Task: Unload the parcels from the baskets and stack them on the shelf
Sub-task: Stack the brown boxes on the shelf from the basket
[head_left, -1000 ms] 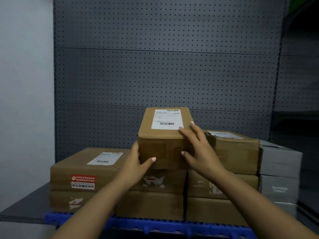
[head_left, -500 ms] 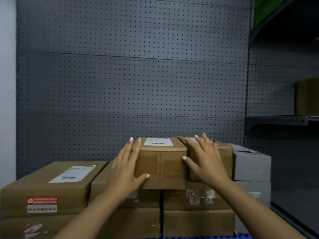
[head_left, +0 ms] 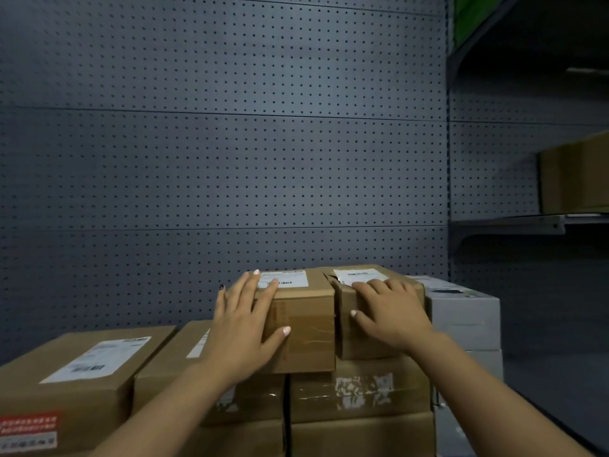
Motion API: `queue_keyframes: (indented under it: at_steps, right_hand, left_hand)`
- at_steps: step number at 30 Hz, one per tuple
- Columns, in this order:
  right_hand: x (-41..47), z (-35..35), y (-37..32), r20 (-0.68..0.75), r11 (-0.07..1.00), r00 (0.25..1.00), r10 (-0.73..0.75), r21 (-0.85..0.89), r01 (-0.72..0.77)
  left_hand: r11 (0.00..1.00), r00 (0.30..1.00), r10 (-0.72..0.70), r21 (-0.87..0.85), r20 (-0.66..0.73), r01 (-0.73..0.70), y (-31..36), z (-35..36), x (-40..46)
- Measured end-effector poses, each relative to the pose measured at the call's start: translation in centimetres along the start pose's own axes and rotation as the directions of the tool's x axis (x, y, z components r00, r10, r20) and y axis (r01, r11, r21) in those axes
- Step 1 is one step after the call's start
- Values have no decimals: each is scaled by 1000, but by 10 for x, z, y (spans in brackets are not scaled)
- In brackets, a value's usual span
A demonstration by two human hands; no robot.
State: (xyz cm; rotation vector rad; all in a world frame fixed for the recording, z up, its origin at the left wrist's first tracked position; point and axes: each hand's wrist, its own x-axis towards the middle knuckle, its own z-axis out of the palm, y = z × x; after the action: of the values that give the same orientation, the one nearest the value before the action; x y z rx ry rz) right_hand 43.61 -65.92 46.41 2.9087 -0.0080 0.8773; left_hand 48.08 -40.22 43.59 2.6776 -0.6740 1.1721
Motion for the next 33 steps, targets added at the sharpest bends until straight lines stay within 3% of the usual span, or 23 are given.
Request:
queue_keyframes:
  at_steps: [14, 20, 24, 27, 33]
  right_hand:
    - [-2, 3, 3, 38, 1000, 999, -26, -10, 26]
    - [-3, 3, 1, 39, 999, 999, -10, 39, 9]
    - [-16, -10, 0, -96, 993, 995, 11, 118, 1]
    - [-49, -21, -7, -182, 962, 983, -8, 268, 57]
    - [-141, 4, -7, -108, 929, 989, -103, 346, 134]
  left_hand:
    - [996, 999, -42, -77, -2, 42, 13, 18, 24]
    - [998, 997, -30, -45, 76, 34, 15, 4, 25]
    - [999, 997, 26, 37, 71, -29, 22, -11, 12]
    - [993, 992, 119, -24, 30, -118, 30, -25, -11]
    - [949, 969, 231, -240, 89, -204, 56, -31, -81]
